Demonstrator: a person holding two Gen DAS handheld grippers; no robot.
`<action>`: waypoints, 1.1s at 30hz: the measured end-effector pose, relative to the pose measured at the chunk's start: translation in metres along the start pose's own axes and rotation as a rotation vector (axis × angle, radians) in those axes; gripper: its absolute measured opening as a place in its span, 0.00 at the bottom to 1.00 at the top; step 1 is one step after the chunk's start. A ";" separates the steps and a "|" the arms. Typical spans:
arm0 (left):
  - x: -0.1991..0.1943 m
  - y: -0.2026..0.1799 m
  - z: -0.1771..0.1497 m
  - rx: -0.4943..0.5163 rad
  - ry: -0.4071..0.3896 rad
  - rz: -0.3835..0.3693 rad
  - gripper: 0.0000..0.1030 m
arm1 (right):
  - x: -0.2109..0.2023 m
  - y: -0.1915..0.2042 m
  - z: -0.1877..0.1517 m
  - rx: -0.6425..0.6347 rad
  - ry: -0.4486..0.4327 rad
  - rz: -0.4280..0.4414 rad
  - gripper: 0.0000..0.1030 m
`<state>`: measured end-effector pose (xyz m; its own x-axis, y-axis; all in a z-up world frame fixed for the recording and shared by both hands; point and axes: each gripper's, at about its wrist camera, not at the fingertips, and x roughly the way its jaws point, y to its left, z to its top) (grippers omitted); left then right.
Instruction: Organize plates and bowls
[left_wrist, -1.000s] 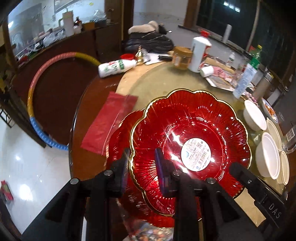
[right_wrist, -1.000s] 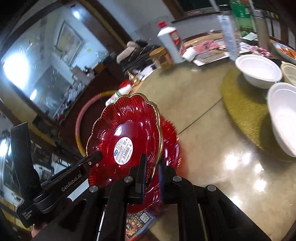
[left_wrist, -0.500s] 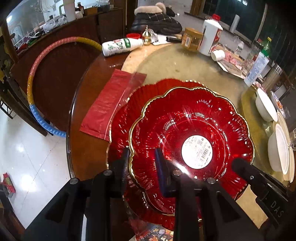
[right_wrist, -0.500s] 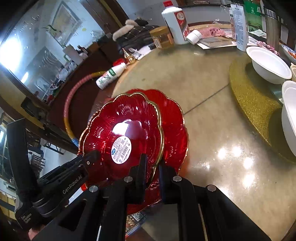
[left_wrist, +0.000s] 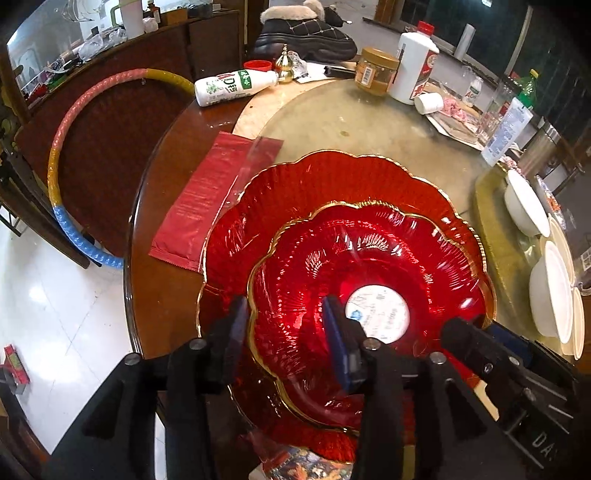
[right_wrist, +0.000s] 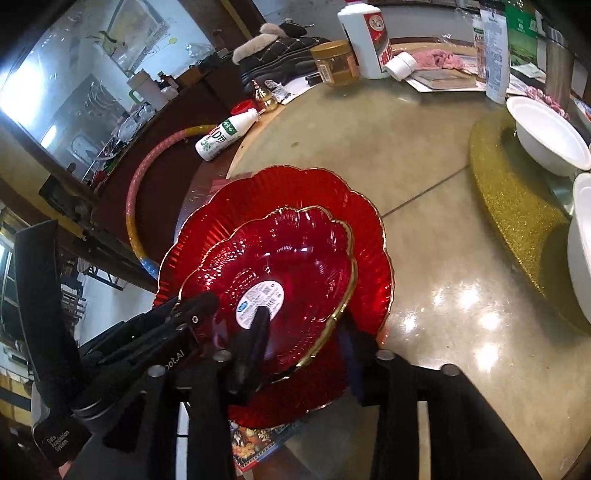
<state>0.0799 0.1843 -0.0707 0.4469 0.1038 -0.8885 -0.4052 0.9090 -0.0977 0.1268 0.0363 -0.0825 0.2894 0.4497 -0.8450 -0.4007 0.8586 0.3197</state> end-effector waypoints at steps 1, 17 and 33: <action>-0.002 0.000 0.000 -0.003 0.000 -0.011 0.50 | -0.003 0.000 0.000 0.001 0.002 0.002 0.50; -0.157 -0.049 -0.020 0.055 -0.608 -0.374 0.96 | -0.167 -0.070 -0.040 0.037 -0.548 0.010 0.84; -0.032 -0.239 -0.033 0.506 -0.180 -0.372 1.00 | -0.202 -0.270 -0.098 0.463 -0.521 0.037 1.00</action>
<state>0.1364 -0.0490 -0.0338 0.6292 -0.2286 -0.7429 0.2084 0.9704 -0.1220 0.0916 -0.3099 -0.0403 0.7085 0.4410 -0.5510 -0.0401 0.8046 0.5924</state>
